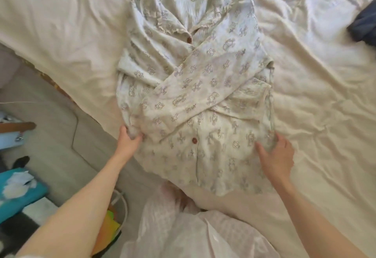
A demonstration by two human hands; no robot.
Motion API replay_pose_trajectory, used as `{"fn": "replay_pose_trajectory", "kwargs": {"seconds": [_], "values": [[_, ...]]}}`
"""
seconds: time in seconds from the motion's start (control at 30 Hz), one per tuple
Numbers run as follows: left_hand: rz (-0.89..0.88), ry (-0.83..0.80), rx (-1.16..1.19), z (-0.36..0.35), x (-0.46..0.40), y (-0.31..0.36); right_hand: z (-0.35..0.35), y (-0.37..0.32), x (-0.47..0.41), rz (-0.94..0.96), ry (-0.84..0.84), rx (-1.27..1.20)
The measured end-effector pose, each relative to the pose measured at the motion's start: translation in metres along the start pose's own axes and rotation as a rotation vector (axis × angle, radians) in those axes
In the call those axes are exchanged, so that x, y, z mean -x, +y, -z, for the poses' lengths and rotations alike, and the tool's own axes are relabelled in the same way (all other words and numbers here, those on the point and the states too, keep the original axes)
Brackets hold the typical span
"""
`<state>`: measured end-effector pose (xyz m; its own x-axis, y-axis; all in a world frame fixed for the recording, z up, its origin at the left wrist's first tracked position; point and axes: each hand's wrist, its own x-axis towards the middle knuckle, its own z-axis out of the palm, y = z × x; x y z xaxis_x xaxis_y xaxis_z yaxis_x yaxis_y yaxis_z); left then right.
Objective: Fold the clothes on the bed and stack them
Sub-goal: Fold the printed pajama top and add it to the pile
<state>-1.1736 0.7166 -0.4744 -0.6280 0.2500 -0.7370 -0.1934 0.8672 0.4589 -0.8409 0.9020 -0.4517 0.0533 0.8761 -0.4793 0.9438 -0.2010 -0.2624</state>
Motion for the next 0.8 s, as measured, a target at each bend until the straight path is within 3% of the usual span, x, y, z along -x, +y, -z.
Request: {"fn": "replay_pose_trajectory", "kwargs": {"seconds": [0.1,0.2,0.37,0.47,0.6,0.8], "values": [[0.022,0.063,0.211,-0.010,0.017,-0.018,-0.004,0.012,-0.007,-0.103,0.012,-0.038],[0.100,0.085,0.284,-0.011,0.048,-0.047,0.001,0.028,-0.006,-0.217,-0.100,-0.152],[0.268,-0.040,0.235,-0.005,0.106,-0.089,0.016,0.052,0.018,-0.358,-0.278,-0.354],[0.328,-0.065,0.419,0.003,0.135,-0.104,0.027,0.066,0.036,-0.466,-0.341,-0.513],[0.366,-0.073,0.660,0.019,0.165,-0.102,0.055,0.077,0.056,-0.652,-0.352,-0.691],[0.357,-0.020,0.844,0.043,0.184,-0.068,0.102,0.060,0.068,-0.733,-0.335,-0.922]]}}
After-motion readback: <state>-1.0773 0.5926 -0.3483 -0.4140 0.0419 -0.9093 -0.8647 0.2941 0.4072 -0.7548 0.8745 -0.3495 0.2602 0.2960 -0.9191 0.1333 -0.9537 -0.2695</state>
